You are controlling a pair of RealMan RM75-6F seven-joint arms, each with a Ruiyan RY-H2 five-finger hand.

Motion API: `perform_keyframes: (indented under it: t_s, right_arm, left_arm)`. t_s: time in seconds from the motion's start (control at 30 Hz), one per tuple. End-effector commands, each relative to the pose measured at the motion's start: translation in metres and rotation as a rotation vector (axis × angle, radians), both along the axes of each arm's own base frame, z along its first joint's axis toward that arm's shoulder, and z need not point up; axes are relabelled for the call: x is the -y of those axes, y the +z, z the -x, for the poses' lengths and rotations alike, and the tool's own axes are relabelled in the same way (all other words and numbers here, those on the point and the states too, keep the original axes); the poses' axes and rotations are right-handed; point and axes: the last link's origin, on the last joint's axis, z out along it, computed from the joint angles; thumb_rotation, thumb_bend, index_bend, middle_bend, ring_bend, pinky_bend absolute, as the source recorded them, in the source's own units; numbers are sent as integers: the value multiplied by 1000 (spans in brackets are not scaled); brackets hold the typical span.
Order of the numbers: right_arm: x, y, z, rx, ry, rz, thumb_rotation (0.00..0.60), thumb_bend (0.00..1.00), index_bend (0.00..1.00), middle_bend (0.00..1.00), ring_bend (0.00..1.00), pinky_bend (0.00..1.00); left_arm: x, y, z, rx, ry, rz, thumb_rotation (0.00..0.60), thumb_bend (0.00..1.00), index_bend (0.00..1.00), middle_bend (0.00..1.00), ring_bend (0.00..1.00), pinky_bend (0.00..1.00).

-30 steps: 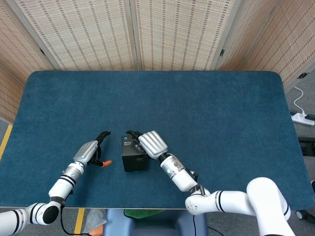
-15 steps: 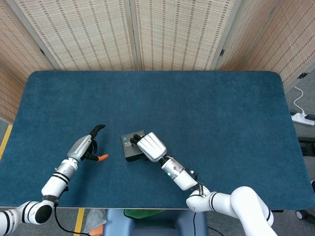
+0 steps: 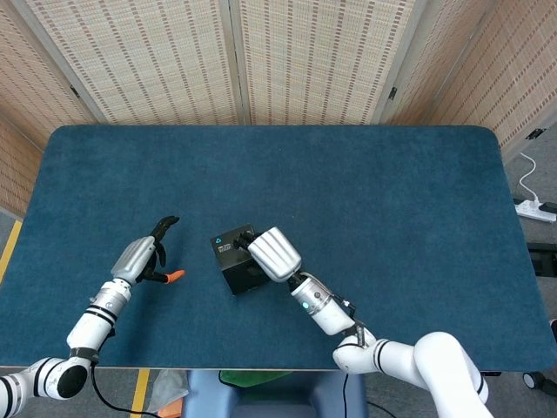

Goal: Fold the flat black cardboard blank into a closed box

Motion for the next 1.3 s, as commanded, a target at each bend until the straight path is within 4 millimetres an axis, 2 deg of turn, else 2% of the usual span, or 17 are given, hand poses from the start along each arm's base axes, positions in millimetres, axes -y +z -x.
perform_keyframes:
  t_s: [0.03, 0.2, 0.3, 0.37, 0.47, 0.53, 0.63, 0.8, 0.93, 1.1, 1.3]
  right_arm:
    - [3, 30, 13, 40, 0, 52, 600, 42, 452, 440, 730, 1000]
    - [-1, 83, 59, 20, -76, 140, 600, 47, 448, 437, 660, 1000]
    - [-12, 115, 92, -6, -163, 177, 600, 57, 423, 420, 527, 973]
    - [-21, 132, 111, -21, -226, 182, 600, 59, 393, 393, 429, 851]
    - [-39, 158, 142, -54, -334, 171, 600, 67, 309, 323, 273, 529]
    - [-52, 176, 164, -78, -402, 165, 600, 79, 237, 271, 190, 368]
    - [-71, 198, 192, -98, -487, 155, 600, 87, 141, 194, 96, 252]
    - [-107, 226, 227, -56, -569, 186, 600, 91, 84, 153, 44, 220]
    - [-133, 238, 247, -20, -625, 202, 600, 102, 72, 147, 24, 217]
    - [-161, 250, 261, 39, -673, 207, 600, 103, 44, 138, 12, 215]
    - [-183, 262, 272, 90, -709, 185, 600, 105, 29, 129, 4, 199]
  left_arm:
    - [2, 6, 6, -54, -11, -57, 600, 229, 0, 59, 473, 671]
    - [5, 23, 17, -186, -26, -196, 600, 228, 0, 78, 374, 551]
    - [10, 34, 24, -279, -21, -262, 600, 230, 16, 93, 336, 484]
    - [14, 40, 29, -338, -22, -294, 600, 230, 53, 101, 304, 440]
    - [25, 49, 36, -415, -19, -341, 600, 229, 98, 107, 229, 358]
    - [35, 55, 41, -445, -10, -368, 600, 229, 115, 107, 196, 311]
    - [50, 63, 49, -456, 13, -399, 600, 228, 121, 106, 173, 269]
    - [77, 77, 60, -464, 45, -438, 600, 228, 124, 107, 166, 240]
    - [96, 84, 64, -463, 56, -454, 600, 229, 123, 107, 165, 234]
    - [119, 89, 63, -440, 60, -479, 600, 229, 123, 107, 165, 224]
    - [140, 95, 63, -418, 70, -467, 600, 228, 124, 106, 165, 217]
